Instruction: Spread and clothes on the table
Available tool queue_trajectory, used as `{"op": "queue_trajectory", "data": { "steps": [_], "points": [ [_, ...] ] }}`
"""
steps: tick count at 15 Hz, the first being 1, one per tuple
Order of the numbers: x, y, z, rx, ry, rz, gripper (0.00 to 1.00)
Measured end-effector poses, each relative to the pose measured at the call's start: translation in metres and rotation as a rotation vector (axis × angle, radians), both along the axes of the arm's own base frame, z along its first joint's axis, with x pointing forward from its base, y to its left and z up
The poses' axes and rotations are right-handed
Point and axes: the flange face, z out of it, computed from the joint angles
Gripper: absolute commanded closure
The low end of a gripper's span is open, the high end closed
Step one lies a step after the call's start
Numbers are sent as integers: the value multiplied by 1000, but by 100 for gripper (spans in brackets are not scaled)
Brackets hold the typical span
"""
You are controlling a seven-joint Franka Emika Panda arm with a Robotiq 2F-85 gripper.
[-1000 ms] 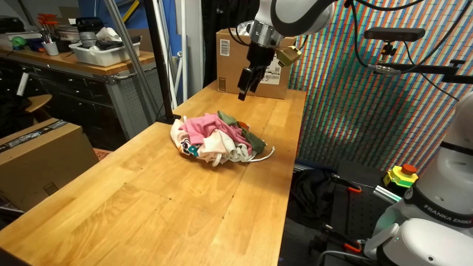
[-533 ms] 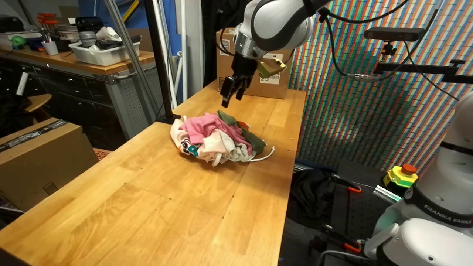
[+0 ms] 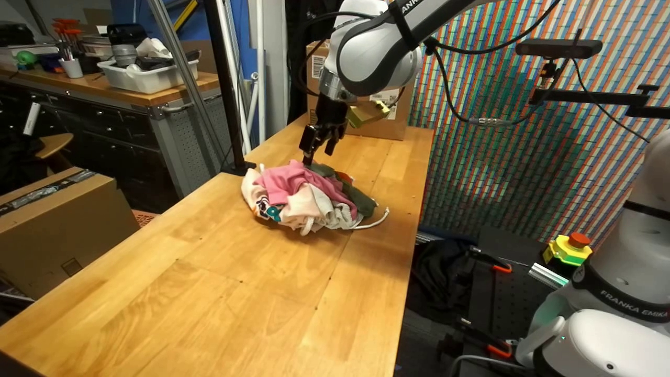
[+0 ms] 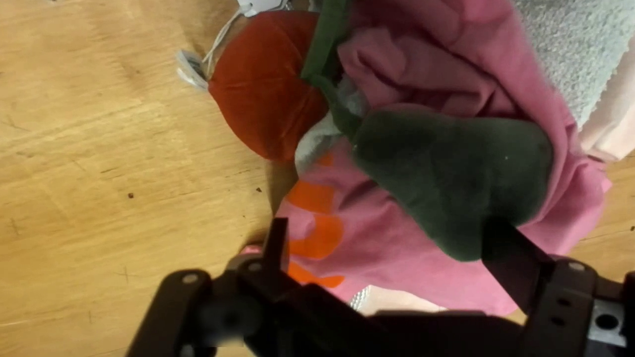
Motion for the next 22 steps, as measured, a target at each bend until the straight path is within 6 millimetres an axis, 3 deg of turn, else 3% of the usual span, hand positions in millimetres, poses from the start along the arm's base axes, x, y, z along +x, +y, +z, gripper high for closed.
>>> {"op": "queue_trajectory", "data": {
  "steps": [7,15,22],
  "points": [
    [8,-1,-7,12,11,-52,0],
    [7,0,-6,53,109,-159,0],
    [3,4,-17,103,171,-194,0]
  ]
}}
